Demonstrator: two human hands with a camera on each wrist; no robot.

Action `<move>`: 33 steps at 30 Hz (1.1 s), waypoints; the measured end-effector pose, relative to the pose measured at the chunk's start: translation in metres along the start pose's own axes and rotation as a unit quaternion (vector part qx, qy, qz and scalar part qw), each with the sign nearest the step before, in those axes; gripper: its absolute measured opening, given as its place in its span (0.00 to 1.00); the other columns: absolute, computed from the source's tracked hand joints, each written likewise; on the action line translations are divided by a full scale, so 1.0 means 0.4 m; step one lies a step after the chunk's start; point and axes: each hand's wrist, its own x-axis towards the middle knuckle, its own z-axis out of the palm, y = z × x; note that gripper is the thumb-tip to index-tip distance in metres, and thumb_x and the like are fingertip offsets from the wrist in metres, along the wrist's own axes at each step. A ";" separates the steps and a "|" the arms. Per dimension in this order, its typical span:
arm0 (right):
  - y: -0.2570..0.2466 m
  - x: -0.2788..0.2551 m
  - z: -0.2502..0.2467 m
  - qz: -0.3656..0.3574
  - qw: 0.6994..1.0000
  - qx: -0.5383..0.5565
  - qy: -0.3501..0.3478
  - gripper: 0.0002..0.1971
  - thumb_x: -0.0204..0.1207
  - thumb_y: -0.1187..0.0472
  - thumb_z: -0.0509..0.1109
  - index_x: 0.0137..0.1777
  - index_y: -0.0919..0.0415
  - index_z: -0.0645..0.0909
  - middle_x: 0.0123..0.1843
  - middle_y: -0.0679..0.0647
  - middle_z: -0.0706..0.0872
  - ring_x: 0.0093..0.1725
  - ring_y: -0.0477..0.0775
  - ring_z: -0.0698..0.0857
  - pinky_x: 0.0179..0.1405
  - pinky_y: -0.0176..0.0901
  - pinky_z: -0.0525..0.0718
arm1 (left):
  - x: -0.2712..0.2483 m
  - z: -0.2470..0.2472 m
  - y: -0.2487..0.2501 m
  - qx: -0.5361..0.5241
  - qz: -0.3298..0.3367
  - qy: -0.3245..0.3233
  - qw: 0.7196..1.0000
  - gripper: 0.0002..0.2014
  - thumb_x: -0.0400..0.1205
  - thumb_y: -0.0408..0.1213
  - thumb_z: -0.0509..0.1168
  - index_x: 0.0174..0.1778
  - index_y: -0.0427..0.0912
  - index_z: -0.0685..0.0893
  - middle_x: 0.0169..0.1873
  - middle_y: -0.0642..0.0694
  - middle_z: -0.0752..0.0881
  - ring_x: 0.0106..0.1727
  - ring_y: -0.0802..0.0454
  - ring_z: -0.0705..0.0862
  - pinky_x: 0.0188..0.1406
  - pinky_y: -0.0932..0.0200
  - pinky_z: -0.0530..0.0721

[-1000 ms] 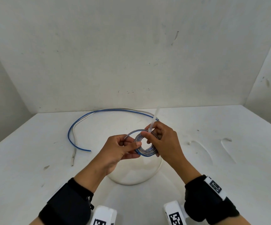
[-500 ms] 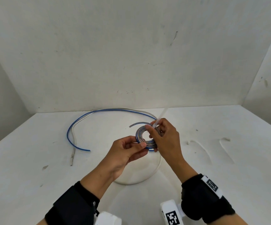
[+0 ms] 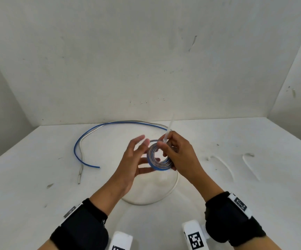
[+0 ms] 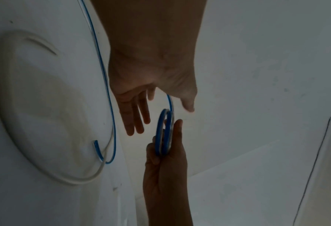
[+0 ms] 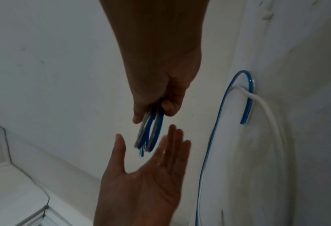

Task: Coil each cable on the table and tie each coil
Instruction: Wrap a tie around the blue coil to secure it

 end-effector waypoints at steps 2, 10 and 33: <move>-0.002 -0.010 0.011 -0.013 0.999 -0.007 -0.028 0.08 0.78 0.58 0.72 0.49 0.63 0.80 0.28 0.43 0.81 0.21 0.40 0.78 0.18 0.25 0.71 | 0.008 0.003 0.014 0.041 0.042 0.018 0.998 0.18 0.78 0.54 0.64 0.61 0.52 0.80 0.48 0.45 0.90 0.42 0.43 0.91 0.37 0.54 0.87; 0.014 -0.005 0.023 -0.001 0.999 0.039 0.035 0.06 0.81 0.61 0.67 0.43 0.57 0.76 0.31 0.37 0.81 0.32 0.44 0.80 0.29 0.31 0.76 | 0.028 0.026 -0.012 0.199 0.158 0.065 0.965 0.12 0.84 0.39 0.62 0.40 0.34 0.76 0.22 0.51 0.80 0.21 0.55 0.78 0.27 0.61 0.79; 0.003 0.002 0.047 0.055 0.996 0.003 0.071 0.14 0.83 0.60 0.63 0.36 0.55 0.67 0.27 0.48 0.73 0.28 0.45 0.71 0.31 0.36 0.72 | 0.006 0.040 -0.024 0.238 0.267 0.105 0.928 0.11 0.83 0.35 0.65 0.35 0.36 0.75 0.26 0.43 0.83 0.24 0.51 0.80 0.22 0.59 0.82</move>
